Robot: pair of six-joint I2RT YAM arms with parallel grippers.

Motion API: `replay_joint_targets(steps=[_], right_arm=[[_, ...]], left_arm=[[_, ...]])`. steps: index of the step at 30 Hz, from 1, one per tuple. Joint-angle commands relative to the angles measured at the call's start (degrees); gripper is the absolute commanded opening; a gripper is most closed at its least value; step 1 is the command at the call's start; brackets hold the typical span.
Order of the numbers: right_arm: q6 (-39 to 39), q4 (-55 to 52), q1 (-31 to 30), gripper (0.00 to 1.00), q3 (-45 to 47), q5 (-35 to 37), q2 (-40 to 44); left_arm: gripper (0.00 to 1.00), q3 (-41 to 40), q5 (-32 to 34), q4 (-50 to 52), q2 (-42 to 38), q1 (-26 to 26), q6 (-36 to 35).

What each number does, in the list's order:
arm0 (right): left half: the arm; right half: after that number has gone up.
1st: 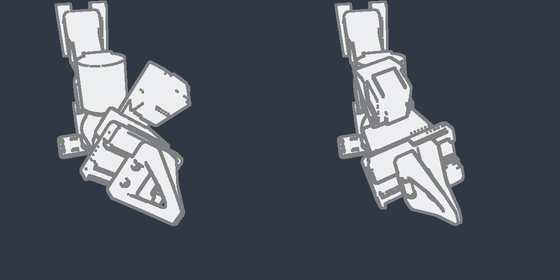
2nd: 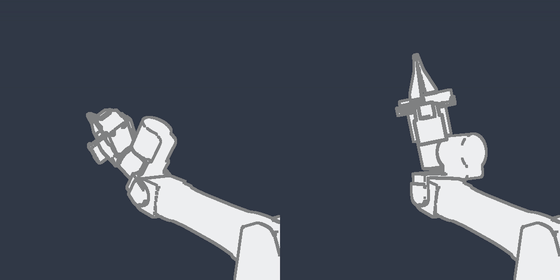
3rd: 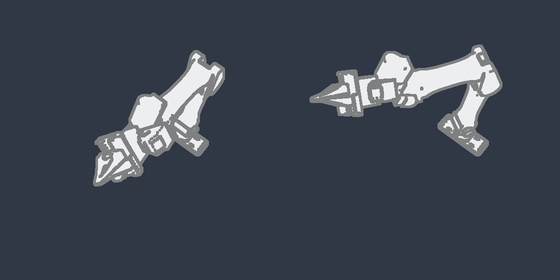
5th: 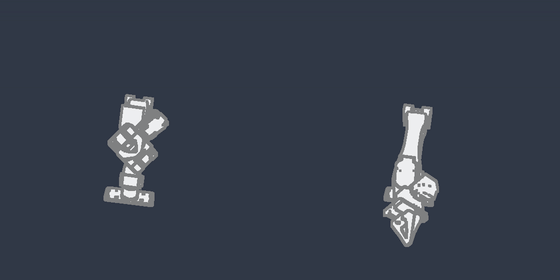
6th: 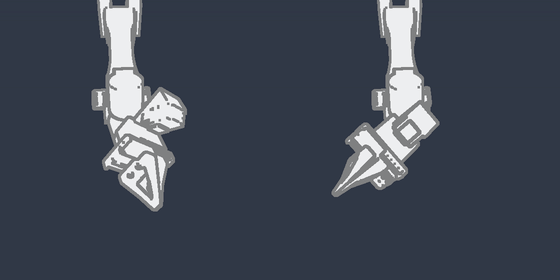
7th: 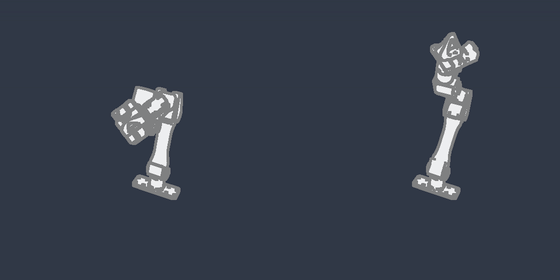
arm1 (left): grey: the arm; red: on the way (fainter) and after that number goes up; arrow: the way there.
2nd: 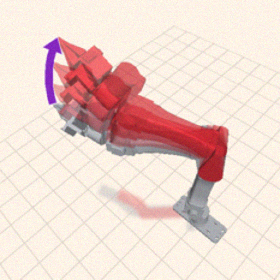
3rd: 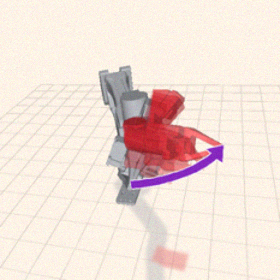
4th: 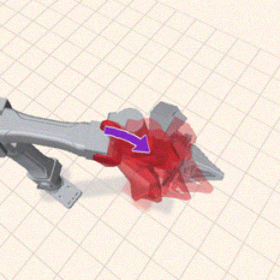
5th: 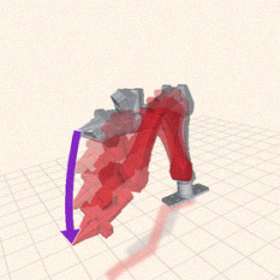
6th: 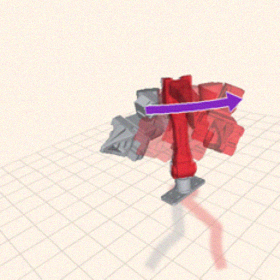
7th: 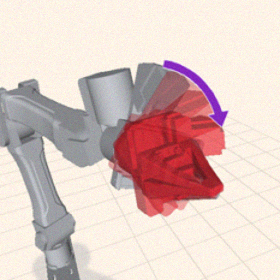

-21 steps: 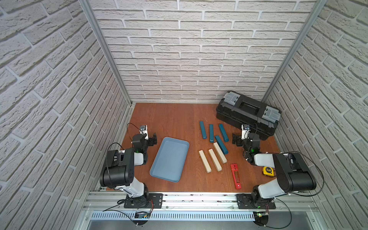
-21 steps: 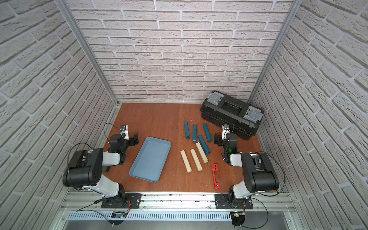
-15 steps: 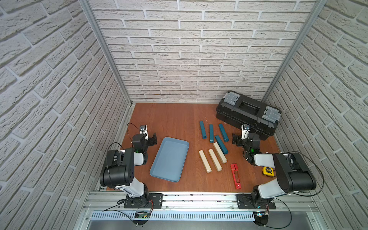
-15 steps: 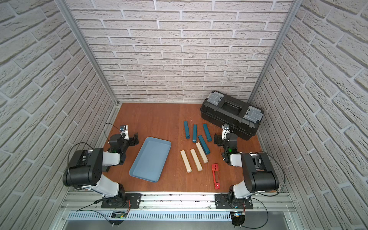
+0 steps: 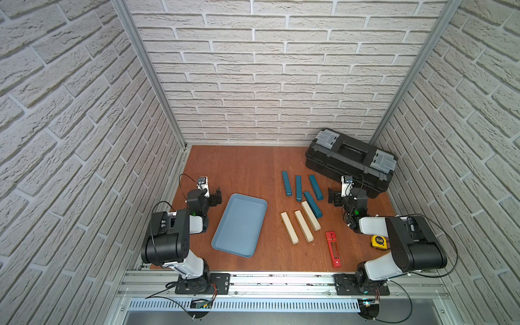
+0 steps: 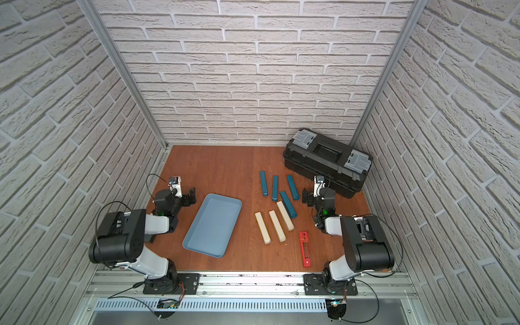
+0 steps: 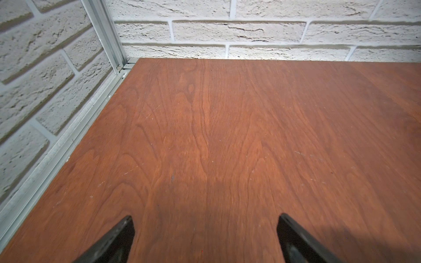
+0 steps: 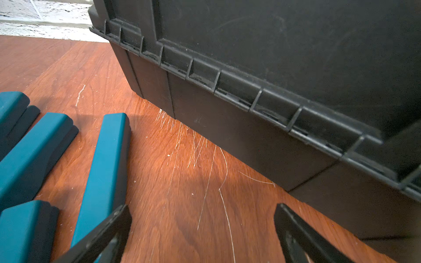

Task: Put the pruning pliers into the storage box
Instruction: Move the storage box to the center of the board.

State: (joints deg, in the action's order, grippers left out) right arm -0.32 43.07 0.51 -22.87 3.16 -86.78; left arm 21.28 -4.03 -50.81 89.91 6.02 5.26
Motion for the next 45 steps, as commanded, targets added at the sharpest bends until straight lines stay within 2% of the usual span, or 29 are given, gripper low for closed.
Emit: replay_joint_targets(steps=[1,5,8,10,12,14,16,18,20,21,25,30,34,39,45], right_arm=[[-1.97,3.36,-0.43,0.98,-0.26,-3.73,2.60],[-3.96,-15.73,-1.95,0.99,-7.00,-8.17,10.50],[-5.13,-26.18,-5.14,0.98,-13.28,-12.21,13.39],[-6.19,-32.64,-8.57,0.95,-17.71,-12.57,13.92],[-6.05,-37.61,-11.24,0.94,-21.70,-15.23,13.55],[-6.09,-41.33,-14.97,0.93,-25.15,-16.99,12.94],[-6.84,-44.45,-19.82,0.93,-28.29,-18.12,11.73],[-6.88,-46.23,-23.81,0.93,-31.22,-18.89,9.70],[-6.63,-47.57,-26.59,0.92,-34.73,-23.19,6.51],[-7.14,-48.50,-27.98,0.91,-36.87,-24.77,4.40],[-11.22,-51.11,-32.57,0.88,-45.42,-30.50,-5.56],[-12.67,-52.85,-34.50,0.79,-56.70,-35.68,-18.71],[-14.82,-56.49,-36.44,0.76,-63.91,-35.81,-26.06],[-19.26,-61.53,-39.39,0.74,-69.99,-30.12,-33.05],[-22.25,-68.69,-40.68,0.63,-77.50,-26.97,-38.83]], left_arm=[[0.98,2.99,4.55,3.31,-2.04,-0.07,1.88],[0.98,11.55,19.47,23.72,-11.08,-4.19,2.50],[0.94,17.24,24.13,35.09,-17.80,-8.92,6.19],[0.83,23.87,24.54,49.42,-19.73,-9.52,15.36],[0.73,28.55,23.44,62.66,-20.70,-10.27,21.31],[0.63,31.13,23.20,72.85,-22.19,-11.51,28.28],[0.60,31.01,20.45,80.78,-25.04,-12.58,34.54],[0.53,29.43,16.99,84.89,-27.87,-14.05,38.88],[0.40,27.99,14.28,88.93,-30.37,-15.96,43.83],[0.38,27.26,13.34,91.12,-31.86,-17.52,46.37],[0.40,24.76,16.06,98.61,-37.85,-25.59,58.81],[0.39,21.46,16.16,103.54,-41.49,-32.03,68.86],[0.39,20.99,16.74,108.26,-42.44,-35.22,72.29],[0.39,19.80,15.92,109.44,-41.71,-37.84,74.11],[0.43,17.28,15.85,106.97,-40.26,-39.86,74.67]])
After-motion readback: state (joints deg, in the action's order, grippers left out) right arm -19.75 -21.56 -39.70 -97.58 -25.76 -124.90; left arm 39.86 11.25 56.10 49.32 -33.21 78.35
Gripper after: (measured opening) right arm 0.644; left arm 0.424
